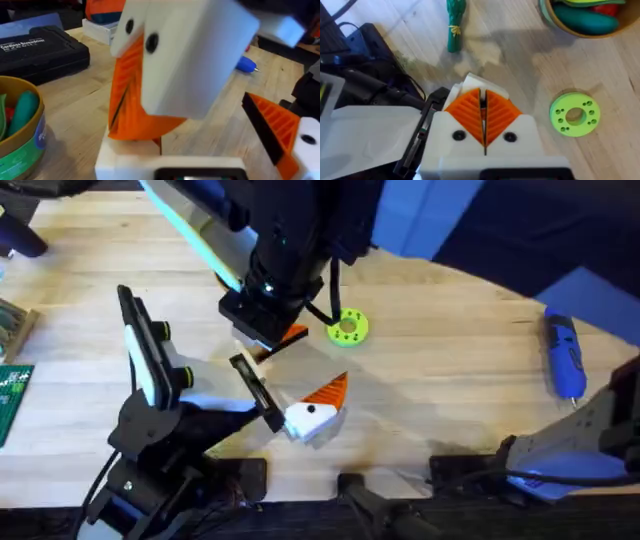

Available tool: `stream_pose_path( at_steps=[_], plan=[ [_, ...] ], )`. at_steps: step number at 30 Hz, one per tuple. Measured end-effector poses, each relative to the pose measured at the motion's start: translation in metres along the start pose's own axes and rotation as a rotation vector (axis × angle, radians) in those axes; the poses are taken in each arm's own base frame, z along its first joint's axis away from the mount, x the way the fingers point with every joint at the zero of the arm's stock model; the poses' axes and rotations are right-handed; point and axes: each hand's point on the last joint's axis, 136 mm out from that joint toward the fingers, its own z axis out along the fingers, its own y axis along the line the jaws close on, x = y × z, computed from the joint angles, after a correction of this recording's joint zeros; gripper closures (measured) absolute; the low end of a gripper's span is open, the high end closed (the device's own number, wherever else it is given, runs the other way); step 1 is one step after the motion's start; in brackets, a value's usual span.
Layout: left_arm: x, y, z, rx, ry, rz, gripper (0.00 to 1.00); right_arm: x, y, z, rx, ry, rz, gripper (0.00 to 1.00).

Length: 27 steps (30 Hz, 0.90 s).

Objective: Pick up the gripper from the table and insert it into the empty holder that is missing its gripper. Then pick up a screw, insert it into the mounting hole, and use the screwdriver to tighten it. Finally, clean up the table by picking up the vegetable and placing it into the bucket.

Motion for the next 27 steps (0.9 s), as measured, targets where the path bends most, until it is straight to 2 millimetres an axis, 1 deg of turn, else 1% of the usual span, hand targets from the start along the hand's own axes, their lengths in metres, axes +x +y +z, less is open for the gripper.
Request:
stream_pose_path(
  at_steps=[6, 16, 27],
  plan=[
    [0.000, 0.000, 0.000, 0.002, 0.000, 0.001, 0.015, 0.001, 0.001, -0.001, -0.007, 0.003, -0.032, 0.995],
    [0.000, -0.005, 0.000, 0.027, 0.003, 0.005, 0.015, 0.010, 0.005, -0.004, -0.057, 0.033, -0.076, 0.995],
    [0.000, -0.005, 0.000, 0.028, 0.003, 0.005, 0.015, 0.009, 0.005, -0.004, -0.061, 0.029, -0.081, 0.995]
  ],
)
